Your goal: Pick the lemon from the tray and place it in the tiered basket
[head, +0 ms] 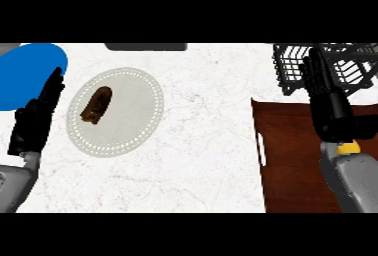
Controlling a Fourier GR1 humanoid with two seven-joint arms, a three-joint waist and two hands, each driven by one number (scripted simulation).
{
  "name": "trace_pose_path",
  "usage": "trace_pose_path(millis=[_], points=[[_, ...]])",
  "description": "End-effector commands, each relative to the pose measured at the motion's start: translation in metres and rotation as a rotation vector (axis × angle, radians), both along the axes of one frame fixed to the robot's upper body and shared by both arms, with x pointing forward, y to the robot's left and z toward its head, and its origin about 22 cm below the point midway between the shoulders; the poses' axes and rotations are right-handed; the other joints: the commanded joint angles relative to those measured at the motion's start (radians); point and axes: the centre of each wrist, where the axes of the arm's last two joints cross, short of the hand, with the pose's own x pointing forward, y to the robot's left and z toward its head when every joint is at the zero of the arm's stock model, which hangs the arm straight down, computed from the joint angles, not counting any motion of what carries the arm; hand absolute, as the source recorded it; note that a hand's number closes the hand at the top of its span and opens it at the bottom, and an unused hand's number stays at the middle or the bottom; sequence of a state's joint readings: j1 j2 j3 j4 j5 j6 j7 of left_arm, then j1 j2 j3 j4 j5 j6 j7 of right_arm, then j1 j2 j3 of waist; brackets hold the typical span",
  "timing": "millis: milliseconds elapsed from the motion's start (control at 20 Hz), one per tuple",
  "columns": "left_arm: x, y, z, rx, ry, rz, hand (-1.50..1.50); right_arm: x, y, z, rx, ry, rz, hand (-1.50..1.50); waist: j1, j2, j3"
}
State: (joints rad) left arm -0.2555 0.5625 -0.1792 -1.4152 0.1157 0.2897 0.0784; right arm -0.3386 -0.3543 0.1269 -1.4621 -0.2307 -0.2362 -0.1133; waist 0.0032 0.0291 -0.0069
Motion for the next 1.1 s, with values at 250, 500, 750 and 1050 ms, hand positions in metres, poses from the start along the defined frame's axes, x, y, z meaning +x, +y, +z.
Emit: trace_pose_path(millis=[250, 500, 750, 1050], points=[[0.002, -0.056, -0.001, -0.192, -0.104, -0.104, 0.00, 0.018, -0.031, 0.028, 0.344, -0.051, 0.563, 1.50, 0.021, -0.009, 0.021], [-0.005, -0.080, -0.014, -0.272, -0.073, -0.153, 0.00, 0.008, -0.052, -0.031, 0.507, 0.228, 0.688, -1.50, 0.038, 0.009, 0.021], [-0.008, -0.087, -0.015, -0.273, -0.093, -0.146, 0.00, 0.006, -0.114, -0.011, 0.480, 0.132, 0.914, -1.50, 0.031, -0.001, 0.021], [-0.013, -0.096, -0.026, -0.280, -0.085, -0.138, 0.00, -0.002, -0.200, 0.071, 0.117, 0.061, 1.054, -1.50, 0.023, -0.003, 0.018]])
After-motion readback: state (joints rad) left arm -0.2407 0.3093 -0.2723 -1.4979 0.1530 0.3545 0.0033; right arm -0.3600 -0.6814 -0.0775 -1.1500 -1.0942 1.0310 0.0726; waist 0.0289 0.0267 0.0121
